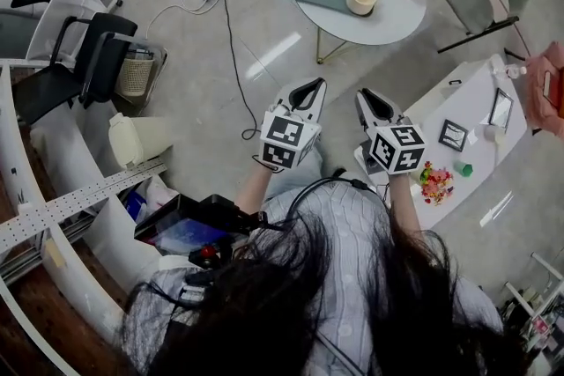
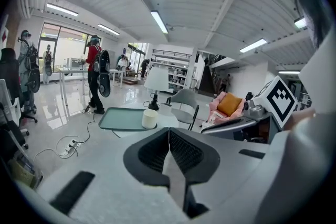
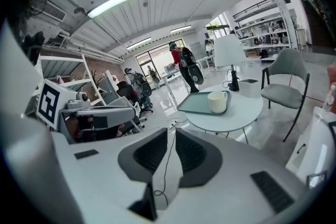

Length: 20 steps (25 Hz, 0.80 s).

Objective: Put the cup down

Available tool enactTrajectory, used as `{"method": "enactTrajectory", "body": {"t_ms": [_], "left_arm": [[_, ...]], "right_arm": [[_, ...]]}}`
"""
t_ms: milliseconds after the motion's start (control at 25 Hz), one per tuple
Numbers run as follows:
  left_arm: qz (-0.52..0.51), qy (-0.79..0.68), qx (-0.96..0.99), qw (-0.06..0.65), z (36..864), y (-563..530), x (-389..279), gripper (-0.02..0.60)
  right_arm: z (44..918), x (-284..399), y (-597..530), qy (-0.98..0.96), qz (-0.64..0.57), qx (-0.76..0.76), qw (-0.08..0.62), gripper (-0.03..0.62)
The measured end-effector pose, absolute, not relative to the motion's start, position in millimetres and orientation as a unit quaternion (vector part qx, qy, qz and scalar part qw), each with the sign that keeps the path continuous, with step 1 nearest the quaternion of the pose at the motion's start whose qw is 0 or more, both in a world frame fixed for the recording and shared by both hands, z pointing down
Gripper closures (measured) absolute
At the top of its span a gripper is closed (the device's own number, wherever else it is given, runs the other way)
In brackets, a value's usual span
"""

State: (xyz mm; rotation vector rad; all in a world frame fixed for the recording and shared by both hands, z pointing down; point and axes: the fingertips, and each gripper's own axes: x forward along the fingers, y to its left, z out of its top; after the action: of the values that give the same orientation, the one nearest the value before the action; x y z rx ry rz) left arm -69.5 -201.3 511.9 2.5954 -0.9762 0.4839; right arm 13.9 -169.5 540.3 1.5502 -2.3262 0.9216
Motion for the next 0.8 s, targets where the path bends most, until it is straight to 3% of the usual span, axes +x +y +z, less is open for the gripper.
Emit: {"method": "enactTrajectory", "body": {"t_ms": [800], "left_arm": [[0.158, -0.365, 0.905, 0.149, 485, -59, -1, 0.563]], "right_arm": [[516, 73, -22, -0.817, 0.281, 0.499, 0.067, 0.53]]}}
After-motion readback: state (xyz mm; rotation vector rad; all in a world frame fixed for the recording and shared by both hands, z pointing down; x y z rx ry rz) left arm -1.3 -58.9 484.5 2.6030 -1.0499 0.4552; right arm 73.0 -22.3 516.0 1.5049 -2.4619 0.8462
